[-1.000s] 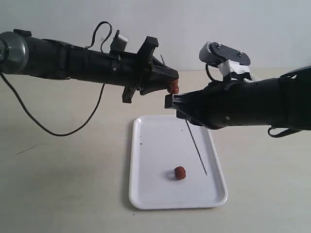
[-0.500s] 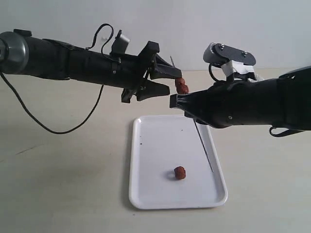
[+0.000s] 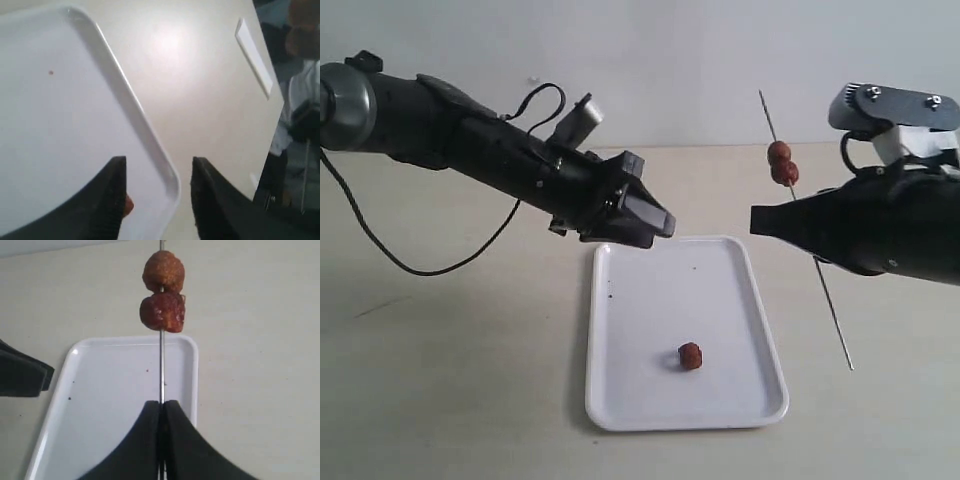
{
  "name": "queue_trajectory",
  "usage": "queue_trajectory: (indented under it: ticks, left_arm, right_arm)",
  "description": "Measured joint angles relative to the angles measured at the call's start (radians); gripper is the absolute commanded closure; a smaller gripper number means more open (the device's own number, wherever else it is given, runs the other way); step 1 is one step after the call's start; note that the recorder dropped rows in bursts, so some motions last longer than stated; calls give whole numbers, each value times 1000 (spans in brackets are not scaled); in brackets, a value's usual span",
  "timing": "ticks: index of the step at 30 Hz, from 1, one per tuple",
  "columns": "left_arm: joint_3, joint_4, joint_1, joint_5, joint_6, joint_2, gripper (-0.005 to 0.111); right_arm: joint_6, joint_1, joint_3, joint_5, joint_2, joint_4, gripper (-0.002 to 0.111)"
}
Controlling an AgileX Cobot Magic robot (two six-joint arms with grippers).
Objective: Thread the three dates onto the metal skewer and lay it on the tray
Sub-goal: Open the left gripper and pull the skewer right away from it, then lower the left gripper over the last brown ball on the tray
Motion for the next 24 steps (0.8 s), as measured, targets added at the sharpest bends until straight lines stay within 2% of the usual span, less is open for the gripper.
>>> queue_trajectory:
  ticks: [4, 10, 16, 22, 24]
  left_arm:
    - [0, 120, -45, 50, 36, -4, 65]
    - [0, 307, -156, 52, 95, -45, 65]
    - [0, 577, -262, -64, 120, -103, 65]
    - [0, 871, -376, -188, 70, -89, 65]
    - [0, 901, -397, -216, 70, -76, 65]
  right_arm:
    - [-4, 0, 55, 36, -86, 0, 108]
    - [-42, 0, 126, 44, -146, 2, 108]
    - [-53, 0, 169, 44, -147, 2, 108]
    - [-55, 0, 171, 112, -147, 2, 108]
    - [-55, 0, 171, 115, -147, -7, 108]
